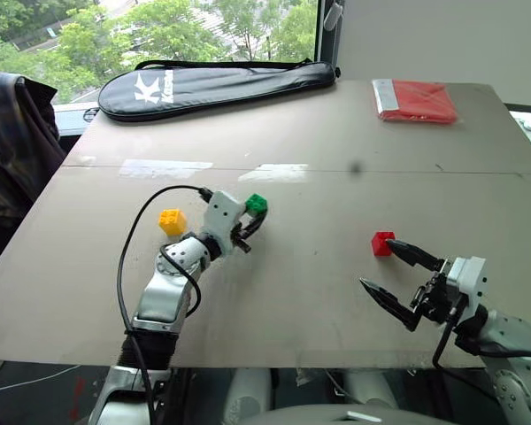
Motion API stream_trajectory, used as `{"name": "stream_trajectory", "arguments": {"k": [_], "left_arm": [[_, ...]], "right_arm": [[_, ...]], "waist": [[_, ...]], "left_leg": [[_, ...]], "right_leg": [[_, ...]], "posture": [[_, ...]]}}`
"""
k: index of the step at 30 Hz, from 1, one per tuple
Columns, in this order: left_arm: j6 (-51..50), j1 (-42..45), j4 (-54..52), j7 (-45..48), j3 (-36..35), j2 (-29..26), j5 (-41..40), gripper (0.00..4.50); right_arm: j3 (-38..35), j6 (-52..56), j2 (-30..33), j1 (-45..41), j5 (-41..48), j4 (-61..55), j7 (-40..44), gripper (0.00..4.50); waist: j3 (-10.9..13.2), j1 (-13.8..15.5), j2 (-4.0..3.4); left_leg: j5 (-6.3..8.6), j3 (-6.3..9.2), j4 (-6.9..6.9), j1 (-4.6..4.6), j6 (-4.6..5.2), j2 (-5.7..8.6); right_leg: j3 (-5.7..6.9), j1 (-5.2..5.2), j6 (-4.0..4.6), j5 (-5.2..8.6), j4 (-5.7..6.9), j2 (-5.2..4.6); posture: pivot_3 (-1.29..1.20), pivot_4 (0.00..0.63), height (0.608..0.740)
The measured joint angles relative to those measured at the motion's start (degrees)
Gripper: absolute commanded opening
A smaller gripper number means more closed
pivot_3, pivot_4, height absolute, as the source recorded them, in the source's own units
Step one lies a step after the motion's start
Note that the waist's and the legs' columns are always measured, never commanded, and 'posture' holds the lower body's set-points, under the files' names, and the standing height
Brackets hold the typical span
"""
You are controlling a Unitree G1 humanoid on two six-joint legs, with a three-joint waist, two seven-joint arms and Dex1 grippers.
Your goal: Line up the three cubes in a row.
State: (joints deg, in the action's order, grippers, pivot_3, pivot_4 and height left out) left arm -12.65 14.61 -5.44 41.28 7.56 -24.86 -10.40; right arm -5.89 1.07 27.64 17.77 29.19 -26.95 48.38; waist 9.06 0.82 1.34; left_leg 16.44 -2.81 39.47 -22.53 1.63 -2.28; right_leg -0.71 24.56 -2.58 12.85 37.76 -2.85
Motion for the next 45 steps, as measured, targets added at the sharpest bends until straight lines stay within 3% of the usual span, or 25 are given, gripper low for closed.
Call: {"name": "stream_trajectory", "arguments": {"k": [3,7,12,19,28,36,37,42,45], "left_arm": [[1.5,2.6,2.1,7.8,6.6,0.7,-0.3,1.28],[4.5,9.3,9.1,13.0,10.2,2.9,0.5,1.28],[10.6,17.6,21.3,17.8,11.4,6.5,1.8,1.28],[17.7,21.3,32.7,25.9,12.2,7.8,2.2,1.28],[23.4,24.2,42.2,27.7,12.4,11.7,4.7,1.28],[24.9,25.3,44.3,27.7,12.2,12.4,5.8,1.28],[24.9,25.3,44.4,27.7,12.1,12.4,5.9,2.32],[24.9,25.3,44.4,27.1,12.0,12.4,6.2,4.4],[25.5,25.2,44.2,24.5,11.4,12.4,6.9,4.4]], "right_arm": [[-1.5,-0.2,0.2,0.6,0.3,1.3,0.1,4.5],[-2.2,-0.2,0.3,1.2,0.6,1.3,0.0,4.5],[-4.0,-0.2,0.4,3.4,1.0,0.9,-0.4,4.5],[-5.9,-0.8,-0.2,8.4,1.4,-0.3,-1.2,4.5],[-6.3,-2.0,-1.0,10.5,1.4,-0.3,-1.2,4.5],[-6.3,-2.6,-1.0,10.5,1.4,-0.9,-1.5,4.5],[-6.3,-2.6,-1.0,10.4,1.4,-1.0,-1.4,4.5],[-6.3,-2.6,-1.0,10.2,1.4,-1.0,-1.4,4.5],[-6.2,-2.6,-1.0,9.9,1.4,-1.0,-1.2,4.5]], "waist": [[0.0,0.0,0.0],[0.0,0.0,0.01],[0.0,-0.2,0.0],[0.0,0.0,0.01],[0.0,-0.1,0.01],[0.0,0.0,0.0],[0.0,0.0,0.01],[0.0,0.0,0.0],[0.0,-0.1,0.0]], "left_leg": [[0.0,-0.03,0.07,-0.01,0.0,0.02],[-0.01,0.05,0.11,0.01,0.01,0.01],[-0.01,0.04,0.11,-0.05,0.02,0.01],[0.0,0.09,0.11,-0.14,0.03,0.0],[0.0,0.11,0.26,-0.19,0.03,0.03],[0.0,0.13,0.33,-0.19,0.03,0.03],[0.0,0.13,0.35,-0.19,0.03,0.03],[0.0,0.14,0.4,-0.2,0.03,0.03],[0.0,0.14,0.42,-0.2,0.03,0.03]], "right_leg": [[0.0,0.0,-0.01,0.01,0.03,0.02],[0.05,0.0,-0.01,0.01,0.11,0.11],[0.01,0.0,-0.02,0.0,0.04,0.12],[0.09,0.01,-0.17,-0.08,-0.03,0.11],[0.01,0.0,-0.03,0.01,0.01,0.12],[0.02,0.0,-0.03,0.02,0.08,0.12],[0.02,0.0,-0.03,0.02,0.09,0.12],[0.02,0.0,-0.03,0.02,0.12,0.12],[0.01,-0.01,-0.04,0.02,0.13,0.12]], "posture": [[0.0,0.15,0.708],[0.0,0.15,0.708],[0.0,0.15,0.708],[0.0,0.15,0.708],[0.0,0.15,0.708],[0.0,0.15,0.708],[0.0,0.15,0.708],[0.0,0.15,0.708],[0.0,0.15,0.708]]}}
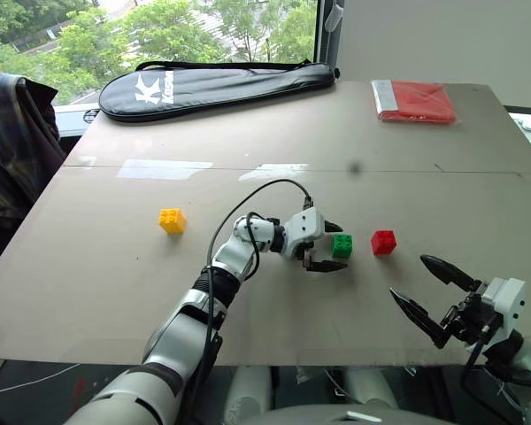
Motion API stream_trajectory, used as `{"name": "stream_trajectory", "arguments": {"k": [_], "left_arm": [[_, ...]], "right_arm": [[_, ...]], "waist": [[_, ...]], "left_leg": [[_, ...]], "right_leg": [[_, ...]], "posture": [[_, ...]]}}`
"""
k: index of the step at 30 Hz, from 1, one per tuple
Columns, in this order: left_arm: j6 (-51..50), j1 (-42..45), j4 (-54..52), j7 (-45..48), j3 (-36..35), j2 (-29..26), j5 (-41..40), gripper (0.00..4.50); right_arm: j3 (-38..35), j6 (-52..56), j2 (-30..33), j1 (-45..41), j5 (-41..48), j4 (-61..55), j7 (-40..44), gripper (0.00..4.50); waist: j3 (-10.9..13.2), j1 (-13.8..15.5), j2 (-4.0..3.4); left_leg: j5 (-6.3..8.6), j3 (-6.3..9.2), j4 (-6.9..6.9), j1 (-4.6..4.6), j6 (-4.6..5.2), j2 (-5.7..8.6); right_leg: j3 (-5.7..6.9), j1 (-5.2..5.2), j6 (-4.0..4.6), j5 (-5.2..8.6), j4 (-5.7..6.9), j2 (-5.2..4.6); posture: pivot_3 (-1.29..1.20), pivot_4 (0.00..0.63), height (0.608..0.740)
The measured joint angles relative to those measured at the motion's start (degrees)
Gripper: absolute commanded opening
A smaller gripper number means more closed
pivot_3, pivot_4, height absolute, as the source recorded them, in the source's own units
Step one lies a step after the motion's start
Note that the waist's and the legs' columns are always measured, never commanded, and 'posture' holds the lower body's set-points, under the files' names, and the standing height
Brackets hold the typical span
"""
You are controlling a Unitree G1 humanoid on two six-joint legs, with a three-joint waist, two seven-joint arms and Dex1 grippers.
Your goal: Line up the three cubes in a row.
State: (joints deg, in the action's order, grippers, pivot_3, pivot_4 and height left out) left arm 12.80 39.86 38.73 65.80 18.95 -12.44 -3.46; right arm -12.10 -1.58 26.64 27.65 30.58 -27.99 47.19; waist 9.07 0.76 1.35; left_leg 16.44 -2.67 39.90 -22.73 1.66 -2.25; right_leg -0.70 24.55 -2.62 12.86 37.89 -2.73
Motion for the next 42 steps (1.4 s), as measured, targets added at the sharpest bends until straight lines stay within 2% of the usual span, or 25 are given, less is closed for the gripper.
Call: {"name": "stream_trajectory", "arguments": {"k": [2,7,13,17,20,22,25,29,32,37,42], "left_arm": [[-0.3,-0.5,-1.2,-0.9,-1.3,-0.3,-0.4,4.4],[-5.0,-5.8,-14.4,-2.0,-6.2,-2.5,-5.5,4.4],[-21.9,-25.7,-46.8,-10.3,-15.9,-6.5,-20.1,4.4],[-27.8,-39.0,-61.0,-15.8,-20.0,-9.4,-24.9,4.4],[-27.7,-44.2,-67.0,-21.5,-23.5,-8.1,-25.5,4.4],[-25.5,-48.5,-69.8,-28.5,-26.4,-3.8,-23.3,4.4],[-21.3,-56.6,-71.4,-42.8,-28.6,5.4,-14.4,4.4],[-19.3,-59.6,-71.3,-55.2,-29.8,10.3,-3.8,4.4],[-18.7,-58.2,-70.0,-59.9,-29.9,10.9,0.1,4.4],[-19.9,-54.3,-64.6,-62.0,-29.7,9.5,2.3,4.4],[-23.0,-47.6,-57.1,-62.7,-32.8,4.8,2.3,4.4]], "right_arm": [[0.1,0.0,0.0,-0.1,0.0,0.0,0.0,4.5],[0.6,0.3,0.2,-2.6,1.0,-0.4,0.5,4.5],[4.5,2.8,0.8,-8.3,3.4,-1.0,2.5,4.5],[6.6,4.1,1.2,-11.5,4.2,-0.3,3.8,4.5],[7.5,5.0,1.2,-13.9,5.0,0.1,5.0,4.5],[8.6,5.3,1.3,-15.8,5.4,1.4,6.3,4.5],[9.6,5.5,1.3,-17.5,5.5,3.9,8.4,4.5],[9.8,5.6,1.3,-19.0,5.5,5.3,9.8,4.5],[9.8,5.6,1.3,-19.1,5.5,6.3,10.7,4.5],[9.8,5.2,1.5,-18.8,5.4,6.7,11.9,4.5],[9.8,5.0,1.4,-17.5,4.5,6.6,11.3,4.5]], "waist": [[0.0,-0.1,0.0],[0.0,-0.3,-0.02],[0.0,-1.1,-0.09],[0.0,-0.9,-0.08],[0.0,-0.5,-0.09],[0.0,-0.3,-0.09],[0.0,-0.1,-0.02],[0.1,0.3,0.06],[0.1,0.2,0.04],[0.1,-0.1,0.04],[0.1,0.1,0.04]], "left_leg": [[0.0,0.0,0.0,-0.01,0.0,-0.01],[0.0,0.02,0.0,-0.01,0.0,-0.05],[0.01,0.31,0.0,0.02,-0.01,-0.16],[0.0,0.31,0.02,0.06,-0.01,-0.18],[0.0,0.3,0.19,0.08,-0.01,-0.13],[0.0,0.29,0.26,0.16,-0.01,-0.13],[0.02,0.27,0.27,0.26,0.01,-0.04],[0.02,0.28,0.28,0.17,0.01,0.0],[0.02,0.28,0.28,0.17,0.01,-0.02],[0.03,0.31,0.28,0.13,0.01,-0.03],[0.03,0.35,0.27,0.08,0.01,-0.05]], "right_leg": [[0.0,0.0,0.01,0.0,0.0,0.0],[-0.01,0.01,0.02,-0.01,0.01,0.0],[-0.01,0.0,-0.18,-0.13,0.03,-0.03],[0.0,-0.02,-0.04,0.02,0.03,-0.08],[-0.03,-0.09,-0.19,0.11,0.06,-0.07],[-0.05,-0.21,-0.2,0.11,0.02,-0.06],[-0.11,-0.37,-0.22,0.1,-0.05,-0.07],[0.1,-0.37,-0.22,0.12,-0.04,-0.03],[0.12,-0.36,-0.23,0.12,-0.02,-0.02],[0.09,-0.32,-0.22,0.12,-0.03,-0.03],[0.26,-0.31,-0.21,0.11,-0.02,-0.03]], "posture": [[0.0,0.15,0.708],[0.0,0.15,0.708],[0.0,0.15,0.708],[0.0,0.15,0.708],[0.0,0.15,0.708],[0.0,0.15,0.708],[0.0,0.15,0.708],[0.0,0.15,0.708],[0.0,0.15,0.708],[0.0,0.15,0.708],[0.0,0.15,0.708]]}}
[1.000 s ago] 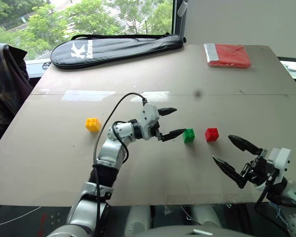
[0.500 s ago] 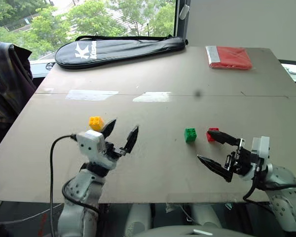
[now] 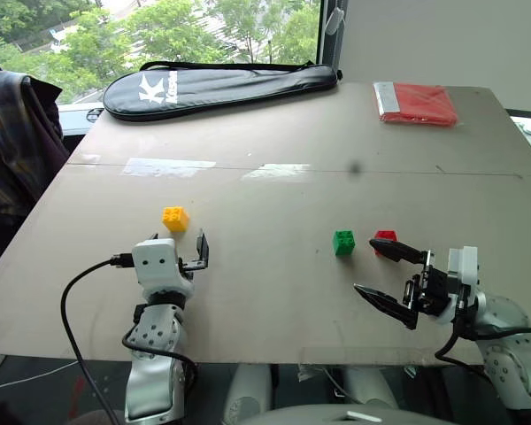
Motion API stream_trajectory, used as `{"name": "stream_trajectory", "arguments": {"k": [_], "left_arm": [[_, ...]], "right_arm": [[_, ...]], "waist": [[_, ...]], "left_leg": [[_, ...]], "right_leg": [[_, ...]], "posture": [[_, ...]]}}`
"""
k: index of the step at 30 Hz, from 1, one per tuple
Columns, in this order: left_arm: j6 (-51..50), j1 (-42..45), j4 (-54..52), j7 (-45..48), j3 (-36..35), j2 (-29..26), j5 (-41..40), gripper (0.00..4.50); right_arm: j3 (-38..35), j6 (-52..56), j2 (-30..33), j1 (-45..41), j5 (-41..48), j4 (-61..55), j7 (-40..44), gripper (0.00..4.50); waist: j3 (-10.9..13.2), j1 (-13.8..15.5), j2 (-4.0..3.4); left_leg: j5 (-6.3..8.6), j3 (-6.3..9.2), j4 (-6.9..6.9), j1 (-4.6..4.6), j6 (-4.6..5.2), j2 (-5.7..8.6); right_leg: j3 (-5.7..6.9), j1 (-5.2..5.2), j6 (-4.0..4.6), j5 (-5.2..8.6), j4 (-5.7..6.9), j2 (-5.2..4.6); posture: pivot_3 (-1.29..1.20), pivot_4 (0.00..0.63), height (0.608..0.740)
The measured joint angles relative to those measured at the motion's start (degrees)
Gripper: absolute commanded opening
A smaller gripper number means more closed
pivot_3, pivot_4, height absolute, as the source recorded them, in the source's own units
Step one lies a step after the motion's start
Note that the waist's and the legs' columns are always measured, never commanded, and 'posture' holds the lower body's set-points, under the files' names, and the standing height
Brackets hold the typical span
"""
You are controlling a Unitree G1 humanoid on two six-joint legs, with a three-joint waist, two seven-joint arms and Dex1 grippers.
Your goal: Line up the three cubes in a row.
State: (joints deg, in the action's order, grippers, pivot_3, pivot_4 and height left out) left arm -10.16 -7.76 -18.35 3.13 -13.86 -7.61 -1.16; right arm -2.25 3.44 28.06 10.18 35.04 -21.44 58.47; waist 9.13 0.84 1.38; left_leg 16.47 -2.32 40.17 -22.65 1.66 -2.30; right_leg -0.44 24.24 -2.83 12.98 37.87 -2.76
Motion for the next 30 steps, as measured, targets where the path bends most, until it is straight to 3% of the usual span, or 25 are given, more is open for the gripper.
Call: {"name": "stream_trajectory", "arguments": {"k": [12,15,19,26,28,30], "left_arm": [[-1.7,10.2,15.2,7.0,-2.1,-10.2,-3.7,4.4],[-0.6,12.3,18.6,7.9,-2.5,-10.4,-5.1,3.25],[0.5,13.5,21.3,8.0,-3.3,-9.9,-6.5,1.26],[2.6,13.6,23.0,12.3,-2.0,-11.8,-7.0,1.26],[3.4,13.7,23.5,15.7,-1.1,-12.8,-7.8,1.26],[3.7,15.1,23.9,25.3,2.7,-13.9,-10.6,1.26]], "right_arm": [[0.0,-0.1,-0.8,1.1,-1.1,-1.1,-2.6,4.5],[0.0,-0.1,-0.8,1.4,-1.1,-1.2,-2.6,4.5],[-0.1,-0.7,-0.8,2.0,-1.1,-1.2,-2.6,4.5],[-0.6,-1.5,-0.7,4.1,-1.1,-1.3,-2.7,4.5],[-0.8,-1.6,-0.5,4.8,-1.1,-1.5,-2.7,4.5],[-1.2,-1.7,-0.3,5.7,-1.1,-2.2,-2.8,4.5]], "waist": [[-0.1,0.0,-0.11],[-0.2,0.0,-0.35],[-0.3,0.0,-0.51],[-0.4,0.0,-0.62],[-0.3,0.1,-0.62],[-0.3,0.3,-0.61]], "left_leg": [[-0.01,0.15,0.0,0.04,-0.01,0.0],[-0.01,0.15,0.0,0.16,-0.01,0.0],[-0.01,0.14,0.0,0.35,-0.01,0.0],[0.0,0.2,-0.01,0.56,-0.03,-0.04],[0.0,0.19,-0.01,0.52,-0.03,-0.05],[0.0,0.18,-0.01,0.4,-0.03,-0.03]], "right_leg": [[0.0,-0.02,0.19,-0.12,0.03,-0.03],[-0.01,-0.11,0.13,-0.08,0.06,-0.04],[0.0,-0.31,0.0,0.0,0.08,-0.03],[-0.06,-0.48,-0.02,0.01,0.05,-0.08],[-0.05,-0.46,-0.02,0.01,0.02,-0.14],[0.02,-0.42,-0.02,0.02,-0.05,-0.22]], "posture": [[0.0,0.15,0.708],[0.0,0.15,0.708],[0.0,0.15,0.708],[0.0,0.15,0.708],[0.0,0.15,0.708],[0.0,0.15,0.708]]}}
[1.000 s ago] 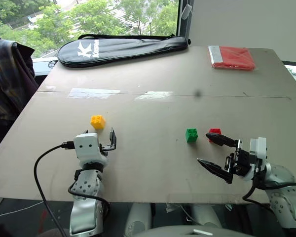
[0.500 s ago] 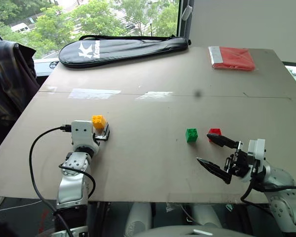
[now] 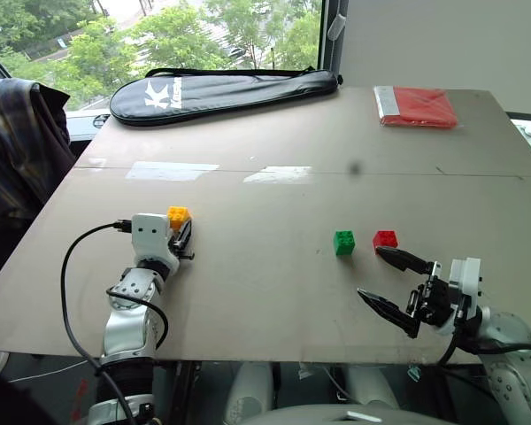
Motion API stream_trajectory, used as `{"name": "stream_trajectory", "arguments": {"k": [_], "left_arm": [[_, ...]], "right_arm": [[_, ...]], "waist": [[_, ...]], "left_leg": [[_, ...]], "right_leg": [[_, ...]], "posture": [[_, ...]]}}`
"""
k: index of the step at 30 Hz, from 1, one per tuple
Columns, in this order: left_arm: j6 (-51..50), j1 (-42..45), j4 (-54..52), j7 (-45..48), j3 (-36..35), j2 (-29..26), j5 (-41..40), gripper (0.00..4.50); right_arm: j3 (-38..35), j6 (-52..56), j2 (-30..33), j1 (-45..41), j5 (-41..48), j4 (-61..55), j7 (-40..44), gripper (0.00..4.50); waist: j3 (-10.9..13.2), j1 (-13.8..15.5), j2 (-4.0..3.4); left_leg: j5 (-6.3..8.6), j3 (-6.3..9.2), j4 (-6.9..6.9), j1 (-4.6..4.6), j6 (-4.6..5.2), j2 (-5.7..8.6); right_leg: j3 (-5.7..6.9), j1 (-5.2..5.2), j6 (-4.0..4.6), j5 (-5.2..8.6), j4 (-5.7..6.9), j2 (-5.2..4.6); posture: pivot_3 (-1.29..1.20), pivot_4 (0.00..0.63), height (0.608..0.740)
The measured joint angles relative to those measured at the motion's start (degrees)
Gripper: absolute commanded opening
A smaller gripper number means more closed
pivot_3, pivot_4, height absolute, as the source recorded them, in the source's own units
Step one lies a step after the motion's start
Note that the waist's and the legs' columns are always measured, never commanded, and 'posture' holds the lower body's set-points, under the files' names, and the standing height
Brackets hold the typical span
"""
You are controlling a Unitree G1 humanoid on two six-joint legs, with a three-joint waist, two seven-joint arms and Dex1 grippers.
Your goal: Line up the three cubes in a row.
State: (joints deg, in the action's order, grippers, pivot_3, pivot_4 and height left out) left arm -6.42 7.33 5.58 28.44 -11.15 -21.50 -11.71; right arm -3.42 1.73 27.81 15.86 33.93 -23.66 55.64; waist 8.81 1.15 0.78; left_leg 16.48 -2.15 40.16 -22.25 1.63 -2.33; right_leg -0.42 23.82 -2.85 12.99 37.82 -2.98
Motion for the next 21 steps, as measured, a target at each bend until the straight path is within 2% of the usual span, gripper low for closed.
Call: {"name": "stream_trajectory", "arguments": {"k": [3,8,10,11,16,21], "left_arm": [[1.0,3.5,0.7,14.1,7.6,-0.5,-3.2,1.26],[5.5,9.9,5.6,29.6,14.6,-2.4,-4.1,1.26],[8.5,13.5,10.1,34.4,17.5,-2.7,-2.9,1.26],[11.5,18.1,15.8,38.8,20.8,-2.5,-0.7,1.26],[18.4,26.9,27.6,46.3,25.2,0.1,2.6,1.26],[23.0,31.8,35.4,49.7,25.9,2.0,3.9,1.26]], "right_arm": [[-0.1,-0.4,0.0,0.7,0.0,-0.3,-0.3,4.5],[-1.2,-1.0,0.1,2.5,-0.5,-0.3,-1.0,4.5],[-1.9,-1.6,0.2,3.2,-0.9,-0.3,-1.1,4.5],[-2.3,-2.1,0.2,4.1,-1.4,-0.2,-1.2,4.5],[-2.9,-3.5,-0.6,6.6,-2.2,-0.2,-2.1,4.5],[-3.2,-5.0,-1.6,8.7,-3.1,-0.3,-3.2,4.5]], "waist": [[0.0,-0.1,0.07],[0.1,-0.6,0.13],[0.1,-0.4,0.14],[0.1,0.1,0.17],[0.2,-0.3,0.25],[0.2,-0.4,0.35]], "left_leg": [[-0.01,-0.03,0.01,-0.37,0.01,0.05],[0.02,-0.15,-0.06,-0.52,0.05,0.05],[0.02,-0.17,-0.1,-0.54,0.06,0.05],[0.02,-0.04,-0.09,-0.62,0.05,0.07],[0.02,-0.17,-0.07,-0.63,0.06,0.11],[0.02,-0.17,-0.08,-0.63,0.07,0.09]], "right_leg": [[-0.02,0.27,0.13,-0.08,-0.12,-0.04],[-0.06,0.49,0.25,-0.14,-0.12,0.21],[0.01,0.5,0.25,-0.13,-0.1,0.28],[0.15,0.49,0.23,-0.11,-0.11,0.28],[0.02,0.46,0.08,-0.03,-0.2,0.24],[-0.01,0.49,0.08,-0.03,-0.19,0.25]], "posture": [[0.0,0.15,0.708],[0.0,0.15,0.708],[0.0,0.15,0.708],[0.0,0.15,0.708],[0.0,0.15,0.708],[0.0,0.15,0.708]]}}
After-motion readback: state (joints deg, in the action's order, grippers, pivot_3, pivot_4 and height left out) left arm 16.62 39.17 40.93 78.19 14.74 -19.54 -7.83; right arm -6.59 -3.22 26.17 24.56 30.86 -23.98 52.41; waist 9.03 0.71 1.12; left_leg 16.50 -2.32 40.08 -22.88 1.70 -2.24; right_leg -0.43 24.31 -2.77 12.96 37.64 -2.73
